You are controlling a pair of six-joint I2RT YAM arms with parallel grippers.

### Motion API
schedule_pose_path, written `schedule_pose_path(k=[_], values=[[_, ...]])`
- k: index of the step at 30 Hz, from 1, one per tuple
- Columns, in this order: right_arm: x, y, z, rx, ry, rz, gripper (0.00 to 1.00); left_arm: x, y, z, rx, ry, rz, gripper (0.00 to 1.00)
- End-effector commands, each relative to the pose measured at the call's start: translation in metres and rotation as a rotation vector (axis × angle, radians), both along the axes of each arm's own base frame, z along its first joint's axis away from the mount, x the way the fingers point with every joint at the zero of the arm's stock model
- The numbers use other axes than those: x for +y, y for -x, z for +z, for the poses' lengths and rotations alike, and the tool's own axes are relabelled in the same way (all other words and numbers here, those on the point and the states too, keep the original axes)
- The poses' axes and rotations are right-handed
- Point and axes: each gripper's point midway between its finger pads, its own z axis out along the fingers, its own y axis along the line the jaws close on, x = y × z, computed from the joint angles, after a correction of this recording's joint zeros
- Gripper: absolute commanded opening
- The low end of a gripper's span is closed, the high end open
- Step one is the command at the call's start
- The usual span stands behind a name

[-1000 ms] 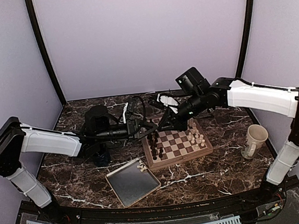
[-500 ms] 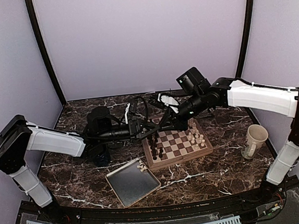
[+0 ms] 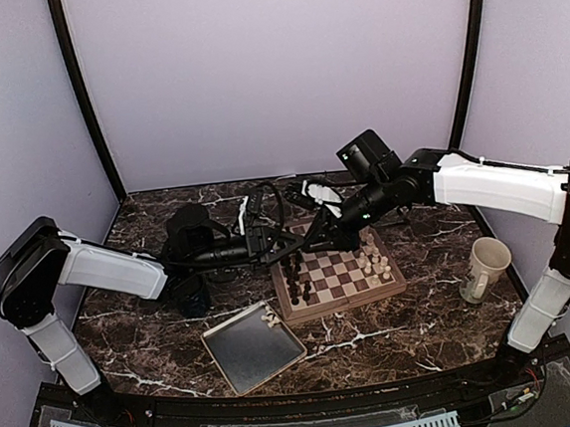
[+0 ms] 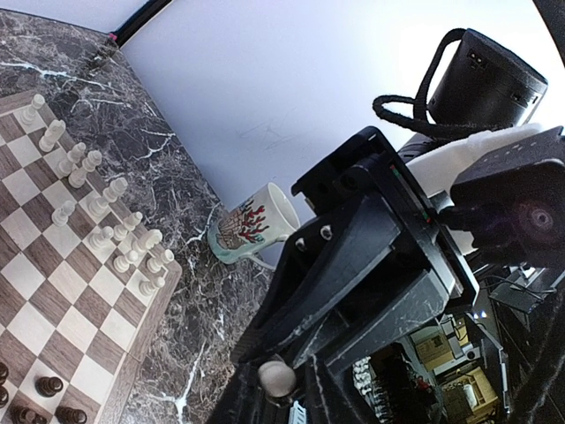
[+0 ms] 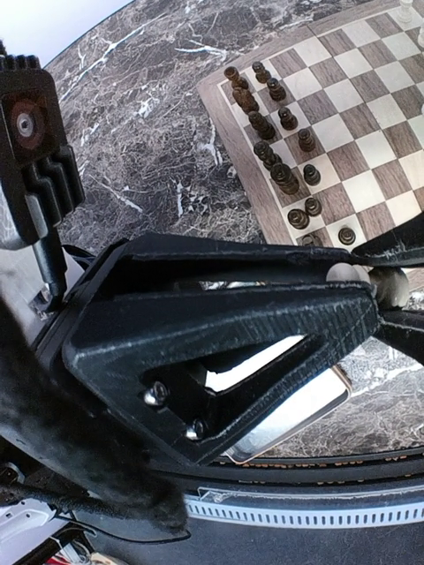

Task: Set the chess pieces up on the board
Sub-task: Pass from the right arm to the left, then place the pawn at f2.

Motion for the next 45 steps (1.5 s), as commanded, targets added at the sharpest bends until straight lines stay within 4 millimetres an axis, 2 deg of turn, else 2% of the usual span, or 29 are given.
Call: schedule_pose_path(k=[1, 6, 8, 12, 15, 18, 23, 31, 33, 40, 45], values=[[0.002, 0.005, 0.011, -0.016, -0.040, 0.022, 0.15, -0.005, 0.000, 0.024, -0.063, 0.066, -0.021, 0.17], [0.001, 0.005, 0.006, -0.016, -0.031, 0.024, 0.15, -0.009, -0.003, 0.024, -0.076, 0.065, -0.026, 0.13], [-0.003, 0.005, 0.014, -0.045, -0.042, 0.013, 0.16, -0.012, -0.006, 0.024, -0.090, 0.060, -0.029, 0.11], [-0.011, -0.003, 0.006, -0.082, -0.009, -0.022, 0.18, -0.022, -0.015, 0.020, -0.122, 0.023, -0.030, 0.10], [-0.020, -0.017, -0.004, -0.105, 0.018, -0.075, 0.31, -0.031, -0.024, 0.015, -0.156, 0.001, -0.029, 0.10], [-0.036, -0.032, -0.011, -0.113, 0.048, -0.128, 0.37, -0.041, -0.037, 0.002, -0.186, -0.038, -0.015, 0.09], [-0.077, -0.053, -0.017, -0.105, 0.093, -0.223, 0.45, -0.054, -0.055, -0.023, -0.245, -0.135, -0.001, 0.09], [-0.139, -0.075, -0.002, -0.135, 0.074, -0.376, 0.48, -0.078, -0.094, -0.069, -0.493, -0.498, 0.038, 0.10], [-0.154, -0.078, -0.010, -0.110, 0.077, -0.415, 0.48, -0.084, -0.104, -0.081, -0.526, -0.576, 0.036, 0.10], [-0.188, -0.088, -0.016, -0.100, 0.049, -0.521, 0.48, -0.096, -0.130, -0.113, -0.564, -0.736, 0.037, 0.11], [-0.200, -0.089, -0.017, -0.096, 0.034, -0.555, 0.49, -0.109, -0.137, -0.124, -0.567, -0.751, 0.014, 0.10]])
